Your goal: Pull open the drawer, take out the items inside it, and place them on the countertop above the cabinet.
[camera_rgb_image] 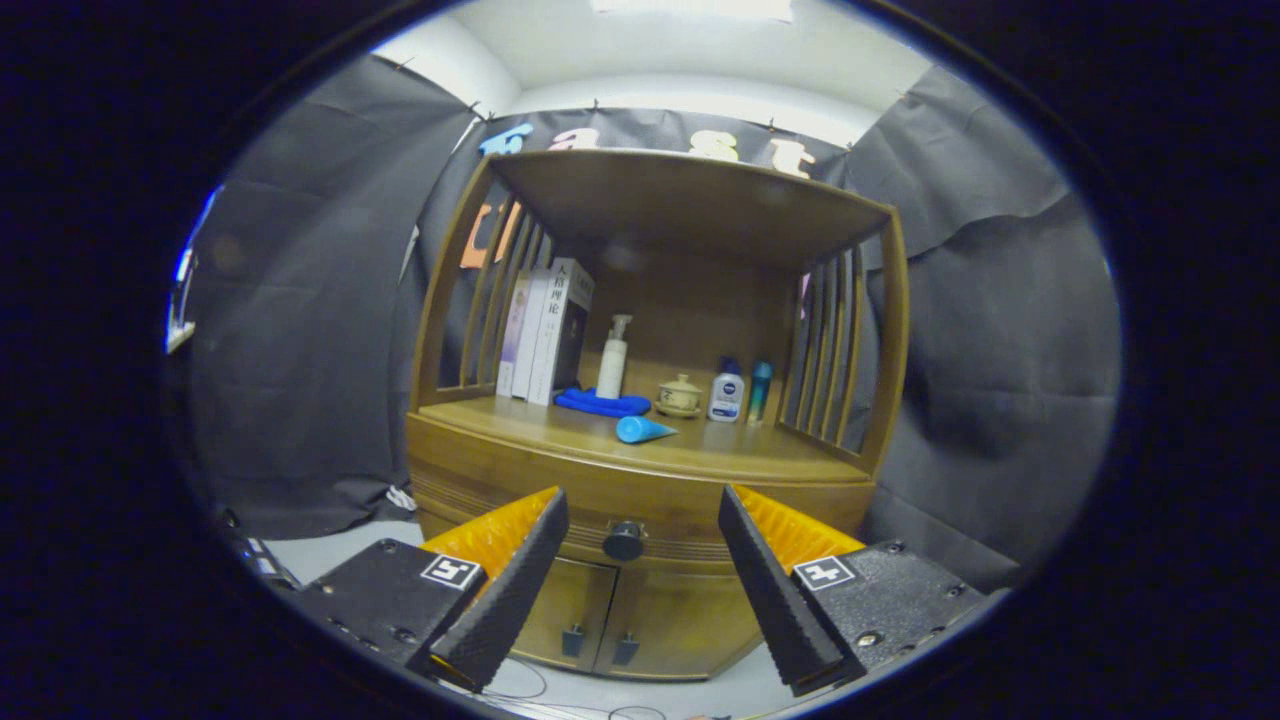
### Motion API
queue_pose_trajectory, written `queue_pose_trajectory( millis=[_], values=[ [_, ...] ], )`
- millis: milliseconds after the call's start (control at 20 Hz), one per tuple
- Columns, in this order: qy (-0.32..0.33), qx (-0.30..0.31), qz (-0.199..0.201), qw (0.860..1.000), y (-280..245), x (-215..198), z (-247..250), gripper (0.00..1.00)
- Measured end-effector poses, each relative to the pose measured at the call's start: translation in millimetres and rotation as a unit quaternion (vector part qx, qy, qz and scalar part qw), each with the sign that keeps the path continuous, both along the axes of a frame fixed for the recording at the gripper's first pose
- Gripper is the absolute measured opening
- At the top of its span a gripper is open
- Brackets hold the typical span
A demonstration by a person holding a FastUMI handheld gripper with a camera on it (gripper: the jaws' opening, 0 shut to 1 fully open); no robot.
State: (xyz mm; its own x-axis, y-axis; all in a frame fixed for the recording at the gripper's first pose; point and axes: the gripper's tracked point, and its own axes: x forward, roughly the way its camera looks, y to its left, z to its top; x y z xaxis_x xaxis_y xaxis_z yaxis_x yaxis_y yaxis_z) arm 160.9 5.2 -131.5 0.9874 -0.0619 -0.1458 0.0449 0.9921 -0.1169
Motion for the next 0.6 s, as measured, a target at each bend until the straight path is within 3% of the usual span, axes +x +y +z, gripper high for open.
queue_pose_trajectory(
  millis=[300, 600],
  values=[
    [0.002, 0.049, -0.007, 0.999, 9, -18, 4, 0.99],
    [0.006, 0.060, -0.008, 0.998, 14, -32, 3, 0.98]
  ],
)
